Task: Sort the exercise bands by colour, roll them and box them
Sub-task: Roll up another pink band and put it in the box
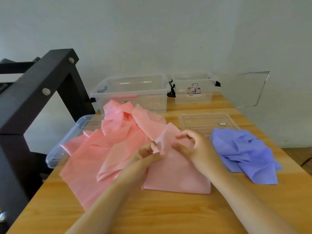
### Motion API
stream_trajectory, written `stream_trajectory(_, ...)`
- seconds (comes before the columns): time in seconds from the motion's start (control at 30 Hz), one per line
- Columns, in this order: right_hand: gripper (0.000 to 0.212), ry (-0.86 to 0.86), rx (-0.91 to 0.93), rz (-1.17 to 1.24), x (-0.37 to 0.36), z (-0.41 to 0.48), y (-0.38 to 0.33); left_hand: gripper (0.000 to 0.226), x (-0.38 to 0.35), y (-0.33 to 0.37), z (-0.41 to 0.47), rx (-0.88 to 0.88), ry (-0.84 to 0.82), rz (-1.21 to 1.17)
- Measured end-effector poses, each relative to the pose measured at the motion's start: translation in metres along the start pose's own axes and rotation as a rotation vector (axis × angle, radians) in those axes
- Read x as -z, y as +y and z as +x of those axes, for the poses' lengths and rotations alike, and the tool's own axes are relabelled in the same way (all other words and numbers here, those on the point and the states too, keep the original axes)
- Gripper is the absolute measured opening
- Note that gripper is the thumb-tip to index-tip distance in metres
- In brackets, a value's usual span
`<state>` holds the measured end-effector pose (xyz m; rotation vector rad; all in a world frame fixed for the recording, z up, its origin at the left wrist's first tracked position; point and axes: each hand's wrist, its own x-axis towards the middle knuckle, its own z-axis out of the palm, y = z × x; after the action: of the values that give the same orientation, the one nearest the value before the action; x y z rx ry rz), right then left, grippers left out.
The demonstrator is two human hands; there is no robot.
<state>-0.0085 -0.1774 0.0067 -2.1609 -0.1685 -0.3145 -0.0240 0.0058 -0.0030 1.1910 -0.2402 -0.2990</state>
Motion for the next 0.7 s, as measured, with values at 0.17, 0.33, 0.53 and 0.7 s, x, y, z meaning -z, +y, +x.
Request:
stream_trajectory(0.17, 0.011, -0.008, -0.043, -0.033, 0.003, -0.001, 0.003, 0.024, -0.003, -0.001, -0.005, -0.007, -0.018, 0.018)
stream_trajectory(0.33, 0.021, -0.052, -0.047, 0.044, 0.004, -0.001, -0.002, 0.027, -0.008, -0.004, -0.009, 0.02, -0.12, -0.13)
stream_trajectory(0.53, 0.019, -0.144, 0.125, 0.044, 0.005, 0.002, 0.0, 0.024, -0.002, -0.01, 0.004, -0.003, -0.053, -0.117)
stream_trajectory(0.7, 0.034, -0.008, -0.105, 0.521, 0.028, 0.011, 0.001, 0.04, 0.011, -0.004, 0.011, -0.049, 0.063, -0.169)
